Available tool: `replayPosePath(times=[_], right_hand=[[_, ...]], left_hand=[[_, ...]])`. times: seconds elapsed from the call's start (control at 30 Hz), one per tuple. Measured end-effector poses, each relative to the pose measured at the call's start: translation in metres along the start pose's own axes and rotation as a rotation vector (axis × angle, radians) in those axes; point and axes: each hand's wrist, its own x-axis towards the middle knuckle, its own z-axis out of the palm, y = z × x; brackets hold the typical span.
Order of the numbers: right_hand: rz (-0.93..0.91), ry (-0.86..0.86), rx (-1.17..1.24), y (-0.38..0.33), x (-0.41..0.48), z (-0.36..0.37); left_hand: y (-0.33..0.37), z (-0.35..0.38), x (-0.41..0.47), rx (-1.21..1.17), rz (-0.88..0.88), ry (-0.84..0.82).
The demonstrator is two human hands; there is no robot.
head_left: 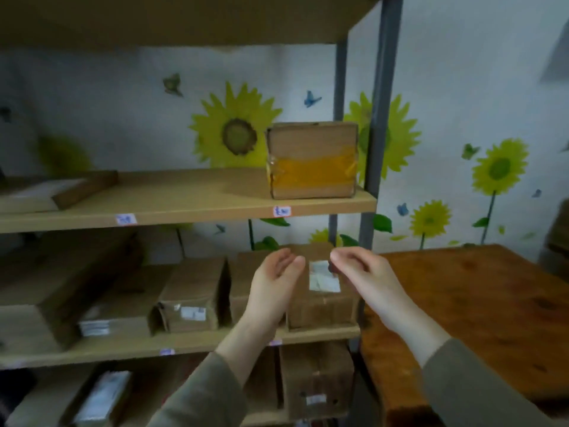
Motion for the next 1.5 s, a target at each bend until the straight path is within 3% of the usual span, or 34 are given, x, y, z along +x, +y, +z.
replayPosePath(times=[0.13, 0.27, 0.43, 0.57, 0.73, 0.83, 0.97, 1.17, 1.27, 1.43, 1.5], right_hand=[[-0.095, 0.002, -0.016, -0.033, 0.03, 0.04], [-0.166, 0.118, -0.053, -0.052, 0.057, 0.056], [-0.26, 0.474, -0.096, -0.057, 0.088, 0.047], [-0.179, 0.72, -0.053, -0.057, 0.122, 0.03], [0.044, 0.585, 0.06, -0.053, 0.156, 0.019], [0.057, 0.524, 0.126, -0.057, 0.161, 0.019], [0.025, 0.534, 0.202, -0.065, 0.162, 0.02], [0.061, 0.34, 0.398, -0.073, 0.156, 0.032], [-0.012, 0.261, 0.301, -0.07, 0.155, 0.035], [-0.216, 0.452, -0.043, -0.08, 0.155, 0.025], [-0.226, 0.354, -0.057, -0.084, 0.158, 0.019]], left_hand=[[0.025, -0.041, 0.031, 0.041, 0.098, 0.01], [0.039, -0.058, 0.069, 0.026, 0.158, 0.001], [0.049, -0.058, 0.106, 0.056, 0.2, -0.043], [0.066, -0.051, 0.133, 0.067, 0.206, -0.073], [0.071, -0.04, 0.162, 0.104, 0.148, -0.065], [0.072, -0.041, 0.167, 0.137, 0.135, -0.093], [0.081, -0.049, 0.167, -0.011, 0.273, -0.033], [0.102, -0.065, 0.167, 0.057, 0.468, 0.179], [0.104, -0.072, 0.165, -0.003, 0.437, 0.275], [0.105, -0.075, 0.164, -0.001, 0.422, 0.294], [0.107, -0.07, 0.161, -0.032, 0.441, 0.253]])
